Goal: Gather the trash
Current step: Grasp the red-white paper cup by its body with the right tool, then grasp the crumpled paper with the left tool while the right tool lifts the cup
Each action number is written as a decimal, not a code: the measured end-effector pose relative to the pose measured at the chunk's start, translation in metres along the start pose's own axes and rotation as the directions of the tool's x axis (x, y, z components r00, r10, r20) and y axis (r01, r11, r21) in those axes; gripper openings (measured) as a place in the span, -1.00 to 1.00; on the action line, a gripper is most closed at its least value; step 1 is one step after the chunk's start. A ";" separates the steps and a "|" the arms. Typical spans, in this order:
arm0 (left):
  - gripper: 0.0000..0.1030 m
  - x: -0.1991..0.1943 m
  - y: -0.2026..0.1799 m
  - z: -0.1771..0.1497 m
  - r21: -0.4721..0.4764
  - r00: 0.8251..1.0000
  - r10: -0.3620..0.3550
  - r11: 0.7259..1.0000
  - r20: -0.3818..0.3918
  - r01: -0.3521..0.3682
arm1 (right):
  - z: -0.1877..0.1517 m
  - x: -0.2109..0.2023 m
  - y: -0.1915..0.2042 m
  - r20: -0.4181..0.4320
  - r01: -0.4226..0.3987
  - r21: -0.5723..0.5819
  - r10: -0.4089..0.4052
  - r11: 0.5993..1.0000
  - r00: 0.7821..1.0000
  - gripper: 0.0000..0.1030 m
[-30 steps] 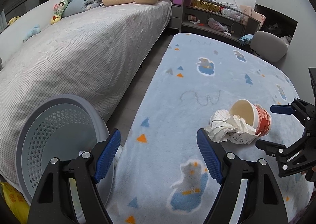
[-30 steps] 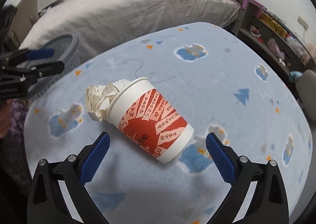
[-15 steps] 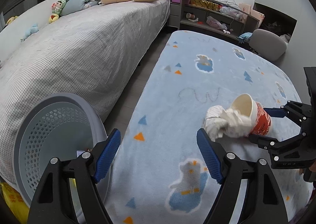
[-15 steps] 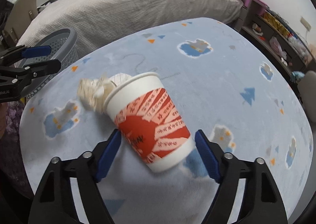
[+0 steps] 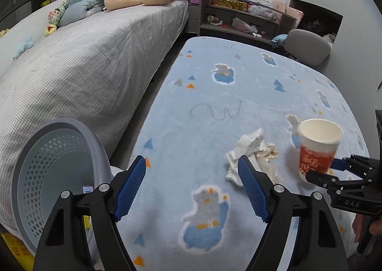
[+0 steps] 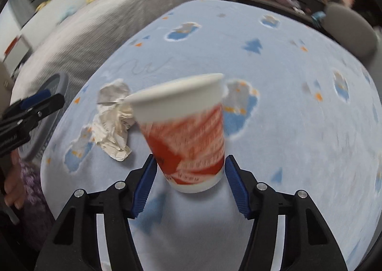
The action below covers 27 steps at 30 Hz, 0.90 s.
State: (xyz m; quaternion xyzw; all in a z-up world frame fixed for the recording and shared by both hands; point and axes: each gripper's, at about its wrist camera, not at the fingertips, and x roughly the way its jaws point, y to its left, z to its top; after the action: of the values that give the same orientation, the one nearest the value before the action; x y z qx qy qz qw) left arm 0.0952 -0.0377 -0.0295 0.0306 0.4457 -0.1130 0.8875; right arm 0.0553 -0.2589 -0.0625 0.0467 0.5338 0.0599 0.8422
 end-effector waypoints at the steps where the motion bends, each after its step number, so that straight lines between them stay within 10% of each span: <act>1: 0.47 0.000 -0.003 -0.001 0.007 1.000 -0.006 1.000 -0.001 0.006 | -0.005 0.000 -0.001 -0.002 0.006 0.023 -0.005 1.000 1.000 0.11; 14: 0.47 -0.007 -0.011 -0.008 0.037 1.000 -0.023 0.999 0.007 0.023 | -0.027 -0.006 0.002 0.126 -0.026 0.179 0.003 0.983 0.992 0.13; 27: 0.47 -0.005 -0.011 -0.009 0.039 0.999 -0.034 0.999 -0.004 0.034 | -0.034 -0.011 0.006 0.229 0.005 0.249 -0.064 0.968 0.971 0.62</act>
State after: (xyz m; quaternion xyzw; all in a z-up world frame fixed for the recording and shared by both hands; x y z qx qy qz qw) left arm 0.0828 -0.0464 -0.0300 0.0407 0.4452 -0.1368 0.8840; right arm 0.0194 -0.2537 -0.0664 0.1486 0.4344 -0.0276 0.8879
